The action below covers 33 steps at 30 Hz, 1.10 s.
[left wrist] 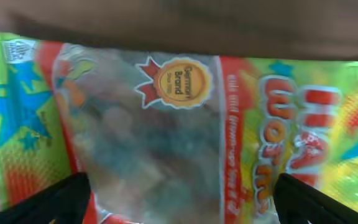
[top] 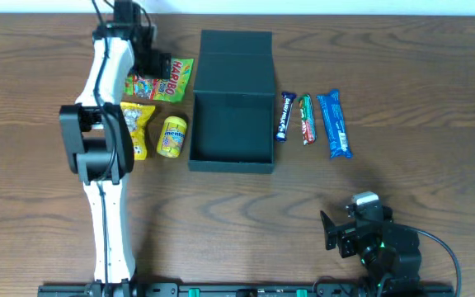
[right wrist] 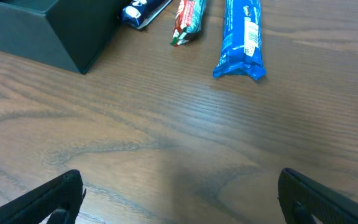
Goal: Pack container
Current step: 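Lift the Haribo bag with left gripper and drop it into box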
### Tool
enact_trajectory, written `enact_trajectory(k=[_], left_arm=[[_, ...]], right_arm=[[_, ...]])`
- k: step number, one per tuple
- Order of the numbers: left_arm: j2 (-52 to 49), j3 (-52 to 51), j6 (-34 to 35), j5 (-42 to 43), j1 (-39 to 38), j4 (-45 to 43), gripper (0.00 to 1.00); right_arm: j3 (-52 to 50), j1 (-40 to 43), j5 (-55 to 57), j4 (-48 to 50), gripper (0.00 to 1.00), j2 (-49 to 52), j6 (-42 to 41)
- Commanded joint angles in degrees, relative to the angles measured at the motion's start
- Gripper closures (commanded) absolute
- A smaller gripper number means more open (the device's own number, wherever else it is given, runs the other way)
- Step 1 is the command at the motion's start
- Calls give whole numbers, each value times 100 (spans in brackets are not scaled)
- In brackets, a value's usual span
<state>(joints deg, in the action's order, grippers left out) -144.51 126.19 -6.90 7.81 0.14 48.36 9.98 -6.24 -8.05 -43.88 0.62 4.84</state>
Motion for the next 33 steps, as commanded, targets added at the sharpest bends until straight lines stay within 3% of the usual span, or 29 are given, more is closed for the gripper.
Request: enact_trajectory(k=[1, 4, 5, 8, 9, 10, 11, 19, 28, 33], left_arm=[[-181, -9, -149, 122, -20, 39, 5], [-367, -9, -146, 122, -17, 109, 2], [-391, -9, -144, 122, -17, 118, 8], [-411, -9, -122, 120, -17, 129, 44], [-409, -7, -125, 120, -17, 127, 68], [-409, -4, -122, 109, -17, 129, 85], [-409, -4, -125, 98, -17, 136, 93], [-328, 81, -125, 96, -17, 295, 94], [516, 1665, -46, 57, -140, 713, 94], [1078, 1915, 485, 72, -490, 1244, 94]], right_arm=[[-24, -37, 13, -15, 1, -31, 35], [-24, -37, 13, -15, 1, -31, 35], [-24, -37, 13, -15, 1, -31, 35], [-24, -37, 13, -15, 1, -31, 35], [-24, -37, 13, -15, 1, -31, 35], [-24, -37, 13, -15, 1, -31, 35], [-24, -37, 13, -15, 1, -31, 35], [-24, -37, 13, -15, 1, -31, 35], [-24, -37, 13, -15, 1, -31, 35], [-24, -37, 13, -15, 1, -31, 35]])
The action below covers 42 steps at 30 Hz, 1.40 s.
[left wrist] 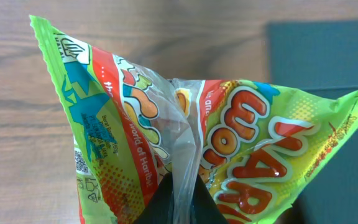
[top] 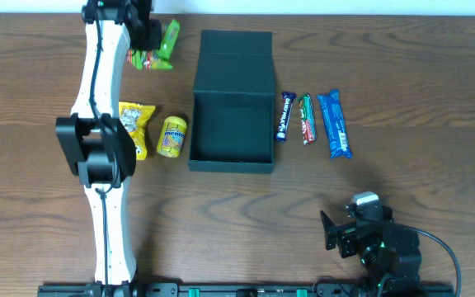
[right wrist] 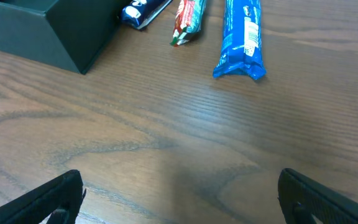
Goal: Pack container
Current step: 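Lift the Haribo bag with left gripper and drop it into box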
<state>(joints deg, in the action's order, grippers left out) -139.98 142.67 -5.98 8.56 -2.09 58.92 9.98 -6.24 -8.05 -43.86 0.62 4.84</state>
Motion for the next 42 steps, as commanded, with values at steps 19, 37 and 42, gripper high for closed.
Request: enact_trajectory(k=[19, 37, 42], left_arm=[[1093, 107, 1115, 673, -1895, 2385, 94], [3351, -4439, 2450, 592, -2085, -439, 94], [3211, -4468, 2422, 337, -2288, -553, 94]], right_arm=[[-24, -37, 13, -17, 1, -31, 35], [-24, -37, 13, -17, 1, -31, 35], [-24, -37, 13, -17, 1, -31, 35]])
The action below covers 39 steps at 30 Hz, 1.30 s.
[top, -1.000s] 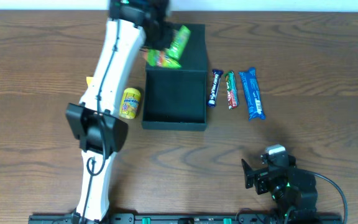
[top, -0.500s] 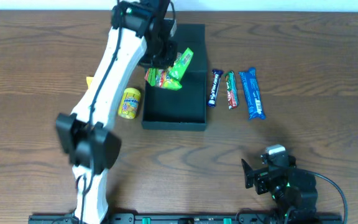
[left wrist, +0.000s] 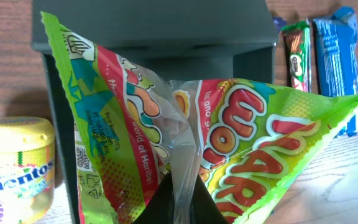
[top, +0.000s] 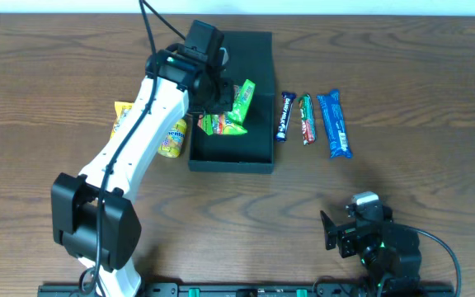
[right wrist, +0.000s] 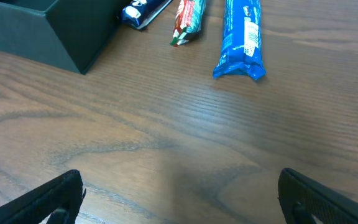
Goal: Pack container
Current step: 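Lift the Haribo bag with left gripper and drop it into box, then reach right gripper to the blue candy bar and grasp it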
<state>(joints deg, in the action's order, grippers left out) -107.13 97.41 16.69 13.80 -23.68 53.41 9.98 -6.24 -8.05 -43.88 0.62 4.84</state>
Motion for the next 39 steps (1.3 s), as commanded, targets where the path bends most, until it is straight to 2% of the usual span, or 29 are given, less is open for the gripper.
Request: enact_trajectory(k=[1, 7, 13, 15, 16, 24, 31, 36, 38, 39], left_arm=[[-90, 15, 131, -234, -177, -9, 94], [-131, -584, 240, -697, -369, -297, 94], [-131, -737, 267, -678, -295, -481, 94], [-131, -737, 264, -702, -295, -501, 38], [-131, -737, 264, -699, -295, -507, 5], [-70, -638, 256, -693, -286, -535, 5], [372, -487, -713, -697, 4, -472, 5], [498, -487, -859, -647, 546, -496, 5], [498, -487, -859, -540, 737, -483, 5], [501, -487, -859, -415, 848, -481, 5]], right_arm=[[-24, -37, 13, -15, 1, -31, 35], [-24, -37, 13, -15, 1, -31, 35], [-24, -37, 13, -15, 1, -31, 35], [-24, -37, 13, -15, 1, -31, 35], [-24, -37, 13, -15, 1, -31, 35], [-24, -37, 13, -15, 1, -31, 35], [-24, -37, 13, -15, 1, -31, 35], [-24, -37, 4, 118, 1, -31, 31], [-24, -37, -457, 579, 1, -31, -369], [-24, -37, -1060, 1012, 1, -31, -1325]])
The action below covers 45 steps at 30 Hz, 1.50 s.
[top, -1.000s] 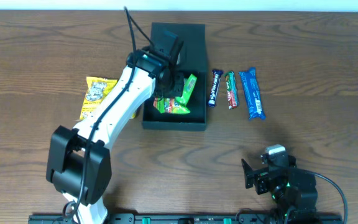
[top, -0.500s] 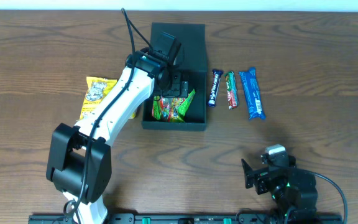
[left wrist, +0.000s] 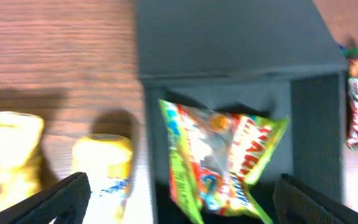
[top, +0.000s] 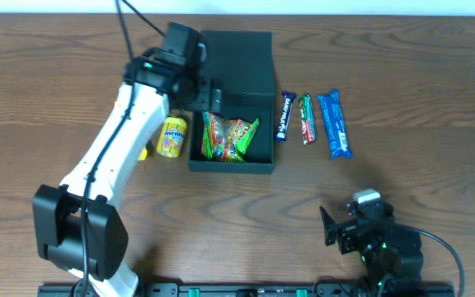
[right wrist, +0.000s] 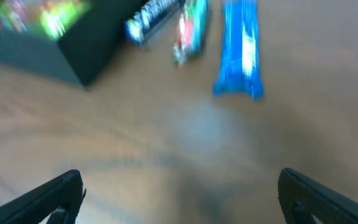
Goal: Pack container
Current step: 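Reach right gripper to the blue candy bar and grasp it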
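The green Haribo bag lies inside the dark open box, and shows too in the left wrist view as the bag. My left gripper hangs open over the box's left wall, nothing between its fingers. The yellow Mentos tub and a yellow bag, mostly hidden by the arm, lie left of the box. Right of it lie a dark blue bar, a green-red bar and a blue packet. My right gripper rests open near the front edge.
The box's lid stands open toward the far side. The left arm slants across the table's left part. The right wrist view is blurred and shows the blue packet ahead on bare wood.
The left gripper was shut on the Haribo bag above the box. Now it is open and the bag lies in the box. The gripper sits a little further left. The right wrist view has gone blurred.
The left gripper was down on the Haribo bag lying left of the box lid. Then it held the bag up at the far left, then over the box. Now the bag rests inside and the gripper is open. The right arm stayed near the front edge.
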### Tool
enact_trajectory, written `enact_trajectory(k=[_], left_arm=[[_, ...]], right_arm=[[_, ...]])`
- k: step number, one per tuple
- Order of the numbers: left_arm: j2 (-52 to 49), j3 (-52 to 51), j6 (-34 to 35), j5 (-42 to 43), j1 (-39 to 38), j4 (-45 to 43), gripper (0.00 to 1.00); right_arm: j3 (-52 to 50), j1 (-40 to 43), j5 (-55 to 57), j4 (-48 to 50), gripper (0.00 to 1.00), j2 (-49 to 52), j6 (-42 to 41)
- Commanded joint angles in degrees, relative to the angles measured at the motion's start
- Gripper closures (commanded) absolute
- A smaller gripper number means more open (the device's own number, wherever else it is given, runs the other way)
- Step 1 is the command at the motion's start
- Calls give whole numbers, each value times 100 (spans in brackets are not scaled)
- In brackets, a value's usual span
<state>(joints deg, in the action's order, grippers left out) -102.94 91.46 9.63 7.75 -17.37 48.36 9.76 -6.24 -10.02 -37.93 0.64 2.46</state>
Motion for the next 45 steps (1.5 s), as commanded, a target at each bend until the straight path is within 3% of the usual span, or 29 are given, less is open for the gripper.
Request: enact_trajectory(k=[1, 2, 6, 8, 14, 20, 25, 28, 33, 45], left_arm=[[81, 107, -153, 289, 291, 24, 5], [81, 107, -155, 402, 358, 37, 5], [81, 107, -157, 627, 481, 46, 5], [81, 107, -254, 625, 483, 50, 5], [81, 107, -348, 625, 533, 55, 5], [81, 107, -457, 621, 632, 20, 5], [81, 107, -520, 621, 702, -37, 5], [81, 107, -544, 511, 730, -39, 5], [81, 107, -649, 367, 734, -39, 5], [81, 107, -693, 367, 734, -37, 5]], right_arm=[[-2, -37, -1239, 675, 1, -33, -1910], [-2, -37, -1589, 911, 1, -33, -2848], [-2, -37, -1823, 1147, 1, -33, -5034], [-2, -37, -1574, 1523, 1, -33, -5584], [111, 214, -898, 3849, 1, 481, -5167], [1397, 955, -1545, 3792, 1, 2940, -4162], [3132, 1180, -1799, 2756, 1, 5364, -2483], [4538, 1172, -1056, 1305, 1, 6988, -1563], [6719, 839, 597, -570, 11, 9414, -730], [7031, 249, 1141, -855, 19, 10935, -494]])
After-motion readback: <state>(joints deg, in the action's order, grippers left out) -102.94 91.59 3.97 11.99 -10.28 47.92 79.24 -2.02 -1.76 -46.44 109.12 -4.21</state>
